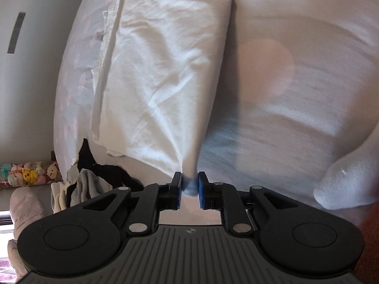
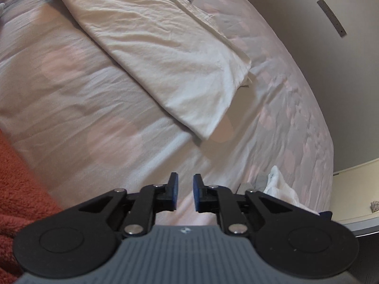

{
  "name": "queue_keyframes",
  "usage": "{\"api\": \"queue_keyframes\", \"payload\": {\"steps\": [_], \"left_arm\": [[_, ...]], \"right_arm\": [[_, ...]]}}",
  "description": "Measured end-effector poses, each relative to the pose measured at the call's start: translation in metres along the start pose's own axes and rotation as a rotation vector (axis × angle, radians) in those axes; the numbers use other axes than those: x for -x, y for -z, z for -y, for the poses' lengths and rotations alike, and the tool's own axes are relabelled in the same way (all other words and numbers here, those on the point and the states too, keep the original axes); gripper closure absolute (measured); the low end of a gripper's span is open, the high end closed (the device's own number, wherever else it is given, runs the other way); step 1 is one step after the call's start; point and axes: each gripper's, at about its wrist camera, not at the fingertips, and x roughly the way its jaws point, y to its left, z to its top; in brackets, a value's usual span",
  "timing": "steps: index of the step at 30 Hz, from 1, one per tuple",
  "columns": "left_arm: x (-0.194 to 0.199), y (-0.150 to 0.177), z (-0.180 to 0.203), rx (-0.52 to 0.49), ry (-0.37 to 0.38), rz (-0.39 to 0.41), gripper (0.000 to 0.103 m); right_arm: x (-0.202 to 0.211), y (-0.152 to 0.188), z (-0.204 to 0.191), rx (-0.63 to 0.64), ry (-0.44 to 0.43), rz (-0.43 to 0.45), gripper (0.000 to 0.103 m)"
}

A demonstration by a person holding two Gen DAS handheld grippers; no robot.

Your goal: Fold clothes

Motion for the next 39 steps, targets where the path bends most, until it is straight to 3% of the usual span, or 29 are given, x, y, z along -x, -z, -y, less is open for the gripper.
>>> {"api": "queue_keyframes", "payload": {"steps": [1, 3, 6, 8, 13, 17, 20, 25, 27, 28, 29, 31, 34, 39], "left_arm": [[0.0, 0.004, 0.002, -0.009, 0.019, -0.008, 0.089], [0.005, 0.013, 0.003, 0.004, 0.023, 0.003, 0.089], [0.013, 0.021, 0.004, 0.036, 0.009, 0.065, 0.085], [0.016, 0.02, 0.009, 0.006, -0.029, 0.098, 0.073], [0.011, 0.006, 0.019, -0.058, -0.08, 0.135, 0.064], [-0.004, -0.006, 0.027, -0.086, -0.081, 0.133, 0.064], [-0.014, -0.01, 0.034, -0.112, -0.098, 0.123, 0.064], [-0.023, -0.015, 0.029, -0.066, -0.129, 0.135, 0.064], [-0.025, -0.016, 0.025, -0.046, -0.134, 0.14, 0.064], [-0.025, -0.017, 0.023, -0.036, -0.13, 0.142, 0.07], [-0.025, -0.017, 0.021, -0.027, -0.123, 0.141, 0.075], [-0.024, -0.018, 0.018, -0.012, -0.12, 0.14, 0.083], [-0.022, -0.017, 0.01, 0.018, -0.108, 0.133, 0.099], [-0.011, -0.017, -0.005, 0.029, -0.066, 0.126, 0.101]], "right_arm": [[-0.002, -0.002, 0.001, 0.005, 0.002, 0.006, 0.072], [-0.007, -0.007, 0.002, 0.02, 0.007, 0.018, 0.071], [-0.018, -0.013, -0.002, 0.07, 0.028, 0.046, 0.06], [-0.027, -0.015, -0.007, 0.137, 0.043, 0.077, 0.051], [-0.054, -0.021, -0.02, 0.333, 0.122, 0.107, 0.044], [-0.073, -0.024, -0.026, 0.48, 0.131, 0.158, 0.042], [-0.093, -0.023, -0.037, 0.631, 0.16, 0.138, 0.042], [-0.118, -0.028, -0.037, 0.67, 0.196, 0.145, 0.042], [-0.123, -0.033, -0.035, 0.657, 0.2, 0.138, 0.045], [-0.125, -0.035, -0.035, 0.654, 0.195, 0.132, 0.055], [-0.126, -0.035, -0.036, 0.665, 0.19, 0.125, 0.075], [-0.128, -0.031, -0.042, 0.728, 0.2, 0.117, 0.087], [-0.126, -0.029, -0.043, 0.729, 0.222, 0.123, 0.095], [-0.103, -0.048, -0.023, 0.598, 0.178, 0.106, 0.098]]}}
